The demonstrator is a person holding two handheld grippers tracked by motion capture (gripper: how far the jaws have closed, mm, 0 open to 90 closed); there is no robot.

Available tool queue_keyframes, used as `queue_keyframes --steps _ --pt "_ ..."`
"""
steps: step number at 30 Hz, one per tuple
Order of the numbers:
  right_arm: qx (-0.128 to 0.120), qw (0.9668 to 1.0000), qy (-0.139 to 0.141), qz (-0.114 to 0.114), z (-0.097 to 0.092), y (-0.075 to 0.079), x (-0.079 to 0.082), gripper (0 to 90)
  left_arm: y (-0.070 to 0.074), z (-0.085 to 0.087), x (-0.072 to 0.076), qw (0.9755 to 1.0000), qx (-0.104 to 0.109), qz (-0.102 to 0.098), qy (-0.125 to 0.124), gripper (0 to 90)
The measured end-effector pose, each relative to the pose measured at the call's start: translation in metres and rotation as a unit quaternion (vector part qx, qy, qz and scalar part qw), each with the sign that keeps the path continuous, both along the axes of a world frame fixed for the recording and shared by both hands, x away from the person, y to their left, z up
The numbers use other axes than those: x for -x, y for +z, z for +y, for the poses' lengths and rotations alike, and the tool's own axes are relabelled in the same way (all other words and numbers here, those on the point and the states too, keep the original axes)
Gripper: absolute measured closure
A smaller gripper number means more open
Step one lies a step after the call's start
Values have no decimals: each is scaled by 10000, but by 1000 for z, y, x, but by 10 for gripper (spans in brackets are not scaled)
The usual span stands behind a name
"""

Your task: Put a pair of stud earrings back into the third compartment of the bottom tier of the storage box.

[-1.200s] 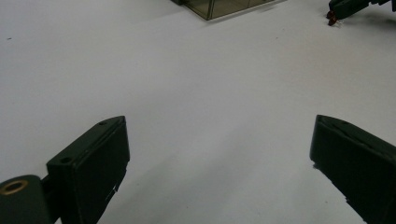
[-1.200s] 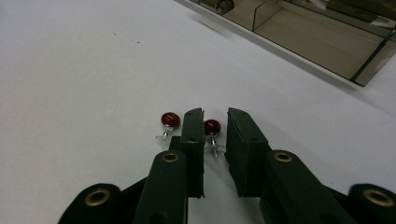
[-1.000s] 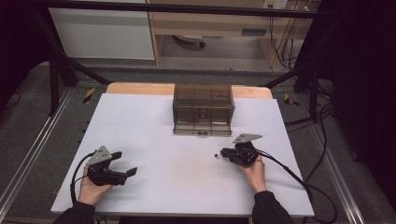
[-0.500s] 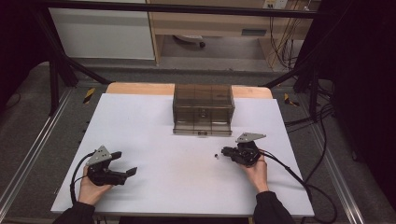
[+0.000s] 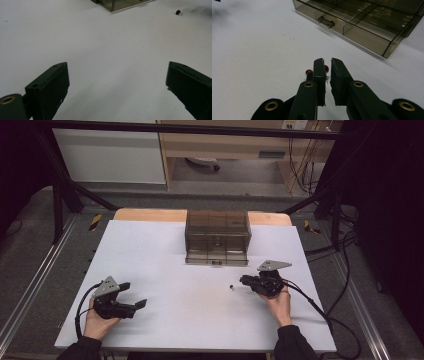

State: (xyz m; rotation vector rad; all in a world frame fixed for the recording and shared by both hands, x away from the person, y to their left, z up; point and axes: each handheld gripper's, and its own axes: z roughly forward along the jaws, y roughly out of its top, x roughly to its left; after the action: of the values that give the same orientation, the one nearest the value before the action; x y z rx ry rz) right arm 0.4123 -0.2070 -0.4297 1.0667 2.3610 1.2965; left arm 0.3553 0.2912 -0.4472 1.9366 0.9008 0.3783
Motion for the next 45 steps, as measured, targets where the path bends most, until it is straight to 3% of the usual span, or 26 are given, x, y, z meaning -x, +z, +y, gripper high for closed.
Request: queue_keyframes --steps 21,33,45 --pt "13 10000 -31 -71 10 22 -12 830 0 0 0 10000 -12 14 -12 46" --pt "120 9997 -170 -86 20 29 -36 830 -1 0 0 10000 -9 19 -4 46" --pt "160 9993 -324 -23 24 26 -55 830 -1 0 -1 10000 -25 30 -17 46"
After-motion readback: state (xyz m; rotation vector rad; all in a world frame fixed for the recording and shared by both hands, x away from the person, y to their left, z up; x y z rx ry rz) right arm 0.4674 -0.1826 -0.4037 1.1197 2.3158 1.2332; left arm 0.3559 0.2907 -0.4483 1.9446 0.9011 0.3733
